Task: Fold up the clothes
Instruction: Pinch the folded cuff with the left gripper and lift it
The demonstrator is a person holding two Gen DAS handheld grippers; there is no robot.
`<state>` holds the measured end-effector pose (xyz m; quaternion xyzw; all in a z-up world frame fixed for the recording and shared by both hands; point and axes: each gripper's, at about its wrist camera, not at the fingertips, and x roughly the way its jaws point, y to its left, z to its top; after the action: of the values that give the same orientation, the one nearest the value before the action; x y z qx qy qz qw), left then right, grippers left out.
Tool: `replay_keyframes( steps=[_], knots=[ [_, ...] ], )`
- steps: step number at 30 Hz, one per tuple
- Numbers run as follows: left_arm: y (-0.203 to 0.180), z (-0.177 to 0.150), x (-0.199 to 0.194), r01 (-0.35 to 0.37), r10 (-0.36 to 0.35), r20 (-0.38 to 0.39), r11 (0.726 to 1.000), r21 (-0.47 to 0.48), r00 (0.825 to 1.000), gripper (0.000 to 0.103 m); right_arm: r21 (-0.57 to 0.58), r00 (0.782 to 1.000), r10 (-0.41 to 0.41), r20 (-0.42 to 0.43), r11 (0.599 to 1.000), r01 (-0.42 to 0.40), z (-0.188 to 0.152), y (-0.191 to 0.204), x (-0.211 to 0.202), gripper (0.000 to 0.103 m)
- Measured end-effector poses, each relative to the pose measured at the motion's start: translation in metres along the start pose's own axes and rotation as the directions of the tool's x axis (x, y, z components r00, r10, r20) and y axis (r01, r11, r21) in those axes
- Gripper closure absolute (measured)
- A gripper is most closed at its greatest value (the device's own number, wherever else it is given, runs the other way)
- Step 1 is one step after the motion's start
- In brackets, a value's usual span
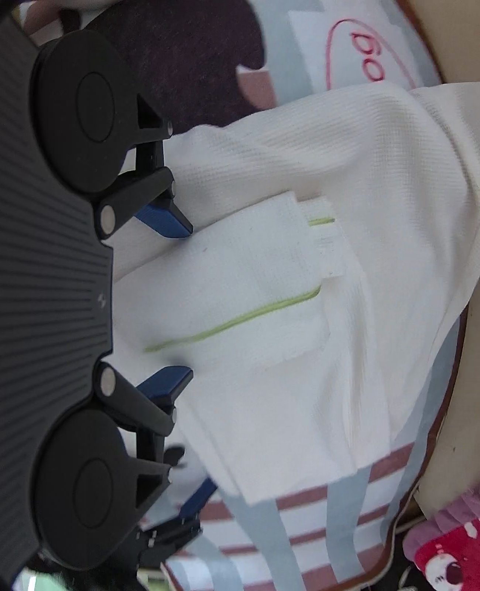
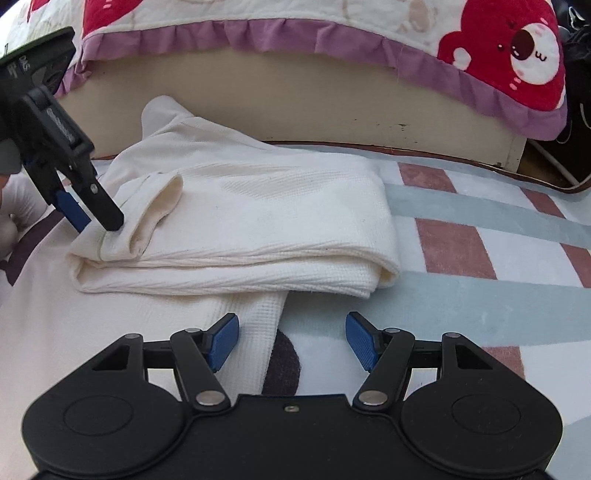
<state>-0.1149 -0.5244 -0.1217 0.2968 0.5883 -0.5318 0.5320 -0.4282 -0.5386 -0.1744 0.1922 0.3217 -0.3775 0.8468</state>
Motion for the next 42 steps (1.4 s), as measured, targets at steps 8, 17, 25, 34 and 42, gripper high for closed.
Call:
replay_keyframes(
  steps=[8,17,25,34,42],
  knots=[
    [-0.023,0.002,0.004,-0.141,0.124,0.148,0.984,0.111,0.981,0.075,0.006,0.999,-0.036,0.029,0.999,0.036,-0.001,0.007,0.005,0.033],
    [-0.040,-0.014,-0.110,-0.219,0.101,0.452,0.951,0.218,0.886,0.084,-0.011,0.995,-0.087,0.052,0.996,0.088,0.008,0.005,0.013,0.031],
    [0.003,-0.014,-0.135,-0.299,0.229,0.462,0.951,0.083,0.857,0.085,-0.124,0.959,-0.226,0.168,0.961,0.248,0.023,0.014,0.030,0.041],
    [0.037,-0.016,-0.093,-0.283,0.273,0.267,0.959,-0.002,0.924,0.084,-0.004,0.983,-0.126,0.131,0.992,0.128,0.024,-0.021,0.025,0.053],
    [0.044,-0.013,-0.075,-0.265,0.272,0.199,0.962,-0.062,0.942,0.084,-0.438,0.975,0.057,0.213,0.898,0.043,0.017,0.040,-0.002,0.049]
  ],
)
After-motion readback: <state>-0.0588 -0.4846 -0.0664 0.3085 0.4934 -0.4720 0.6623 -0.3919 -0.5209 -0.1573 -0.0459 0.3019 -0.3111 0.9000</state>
